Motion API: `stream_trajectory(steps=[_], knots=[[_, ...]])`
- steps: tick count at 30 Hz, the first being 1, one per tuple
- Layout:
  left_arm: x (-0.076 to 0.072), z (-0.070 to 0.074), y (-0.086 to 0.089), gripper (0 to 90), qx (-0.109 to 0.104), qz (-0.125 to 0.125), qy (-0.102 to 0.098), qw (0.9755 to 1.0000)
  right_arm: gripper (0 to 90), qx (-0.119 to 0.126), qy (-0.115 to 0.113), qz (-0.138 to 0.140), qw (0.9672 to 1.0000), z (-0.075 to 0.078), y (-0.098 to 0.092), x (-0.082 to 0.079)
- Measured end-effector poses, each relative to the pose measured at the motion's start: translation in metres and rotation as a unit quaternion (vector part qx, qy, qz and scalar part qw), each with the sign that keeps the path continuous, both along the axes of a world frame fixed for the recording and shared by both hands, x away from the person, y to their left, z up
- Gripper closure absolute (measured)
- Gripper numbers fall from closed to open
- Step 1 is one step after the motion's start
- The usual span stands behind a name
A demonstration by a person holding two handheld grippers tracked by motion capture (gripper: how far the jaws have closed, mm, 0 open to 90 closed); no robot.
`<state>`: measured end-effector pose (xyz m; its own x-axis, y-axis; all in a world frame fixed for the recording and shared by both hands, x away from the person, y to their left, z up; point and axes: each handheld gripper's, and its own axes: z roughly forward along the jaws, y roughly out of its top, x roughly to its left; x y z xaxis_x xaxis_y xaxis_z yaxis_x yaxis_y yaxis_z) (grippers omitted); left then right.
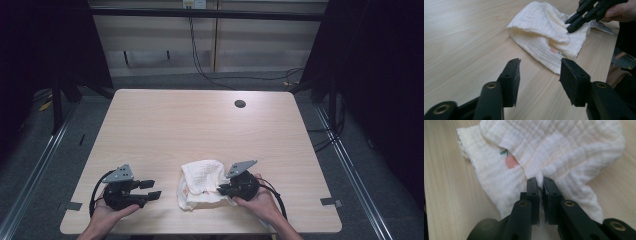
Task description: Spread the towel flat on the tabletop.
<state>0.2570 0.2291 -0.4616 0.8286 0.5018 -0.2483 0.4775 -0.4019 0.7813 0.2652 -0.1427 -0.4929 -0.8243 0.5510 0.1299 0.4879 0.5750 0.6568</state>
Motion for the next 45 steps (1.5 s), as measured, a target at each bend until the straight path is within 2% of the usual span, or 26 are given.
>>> stream_trajectory(steps=[2,3,4,5,7,9,12,13,14,16,19,21,22,23,27,28,30,31,32,36,37,38,40,43,44,45], knots=[[0.001,0.0,-0.002,53.1,0.0,-0.005,-0.001,1.0,82.2,0.006,0.001,-0.002,1.0,-0.002,-0.001,0.0],[0.002,0.0,-0.007,55.6,0.002,-0.012,-0.003,0.9999,68.9,0.013,0.001,-0.01,0.9999,-0.001,-0.002,-0.001],[0.002,0.0,-0.007,57.3,0.002,-0.012,-0.003,0.9999,68.9,0.013,0.001,-0.01,0.9999,-0.001,-0.002,-0.001],[0.003,0.002,-0.011,58.5,0.003,-0.016,-0.004,0.9999,63.7,0.021,-0.001,-0.016,0.9997,0.004,-0.003,-0.004],[0.006,0.009,-0.021,60.6,0.007,-0.027,-0.013,0.9995,61.1,0.03,-0.014,-0.021,0.9992,0.01,-0.007,-0.005],[0.004,0.018,-0.026,61.9,-0.003,-0.022,-0.043,0.9988,60.2,0.032,-0.025,-0.046,0.9981,0.019,-0.013,-0.008],[0.005,0.027,-0.032,63.7,-0.006,-0.031,-0.044,0.9986,59.5,0.036,-0.033,-0.061,0.9969,0.024,-0.023,-0.01],[0.008,0.032,-0.038,65.0,0.005,-0.041,-0.047,0.998,59.4,0.042,-0.037,-0.075,0.9957,0.028,-0.031,-0.012],[0.014,0.037,-0.046,66.6,0.003,-0.062,-0.034,0.9975,59.4,0.044,-0.037,-0.077,0.9954,0.029,-0.033,-0.013],[0.018,0.039,-0.051,68.7,0.002,-0.071,-0.032,0.997,59.5,0.044,-0.041,-0.083,0.9947,0.031,-0.037,-0.015],[0.035,0.035,-0.068,69.4,-0.029,-0.094,0.01,0.9951,60.2,0.049,-0.045,-0.1,0.9927,0.037,-0.048,-0.019],[0.04,0.025,-0.08,69.8,-0.028,-0.096,0.014,0.9949,58.7,0.062,-0.041,-0.115,0.9906,0.038,-0.06,-0.026],[0.04,0.025,-0.08,69.5,-0.028,-0.096,0.014,0.9949,58.7,0.062,-0.041,-0.115,0.9906,0.038,-0.06,-0.026],[0.04,0.021,-0.087,68.6,-0.011,-0.099,0.005,0.995,58.2,0.077,-0.03,-0.116,0.9898,0.035,-0.066,-0.028],[0.035,0.004,-0.101,67.9,0.035,-0.125,-0.008,0.9915,57.3,0.077,-0.03,-0.121,0.9891,0.03,-0.07,-0.031],[0.034,0.001,-0.102,68.5,0.042,-0.128,-0.004,0.9909,57.3,0.079,-0.029,-0.124,0.9887,0.029,-0.071,-0.031],[0.035,-0.003,-0.103,70.7,0.047,-0.129,0.001,0.9905,57.2,0.08,-0.029,-0.122,0.9888,0.028,-0.072,-0.03],[0.037,-0.007,-0.104,73.5,0.036,-0.117,0.01,0.9924,56.8,0.08,-0.029,-0.13,0.9879,0.026,-0.074,-0.031],[0.037,-0.007,-0.104,74.0,0.036,-0.117,0.01,0.9924,56.7,0.082,-0.028,-0.131,0.9876,0.025,-0.074,-0.031],[0.037,-0.01,-0.107,70.0,0.044,-0.131,0.011,0.9903,56.5,0.072,-0.034,-0.135,0.9876,0.023,-0.075,-0.035],[0.035,-0.011,-0.11,69.6,0.051,-0.133,0.005,0.9898,56.3,0.075,-0.032,-0.139,0.9869,0.022,-0.078,-0.036],[0.034,-0.013,-0.112,69.6,0.056,-0.143,0.004,0.9882,56.3,0.075,-0.032,-0.139,0.9869,0.022,-0.078,-0.036],[0.031,-0.015,-0.114,68.5,0.072,-0.141,-0.008,0.9873,56.2,0.08,-0.028,-0.141,0.9863,0.021,-0.08,-0.036],[0.033,-0.021,-0.118,70.5,0.091,-0.149,-0.012,0.9846,56.1,0.076,-0.027,-0.144,0.9863,0.02,-0.081,-0.036],[0.034,-0.024,-0.119,69.1,0.086,-0.145,-0.007,0.9856,56.2,0.069,-0.029,-0.145,0.9866,0.02,-0.08,-0.036],[0.035,-0.025,-0.118,68.2,0.093,-0.145,-0.006,0.9849,56.2,0.068,-0.03,-0.146,0.9866,0.02,-0.081,-0.036]])
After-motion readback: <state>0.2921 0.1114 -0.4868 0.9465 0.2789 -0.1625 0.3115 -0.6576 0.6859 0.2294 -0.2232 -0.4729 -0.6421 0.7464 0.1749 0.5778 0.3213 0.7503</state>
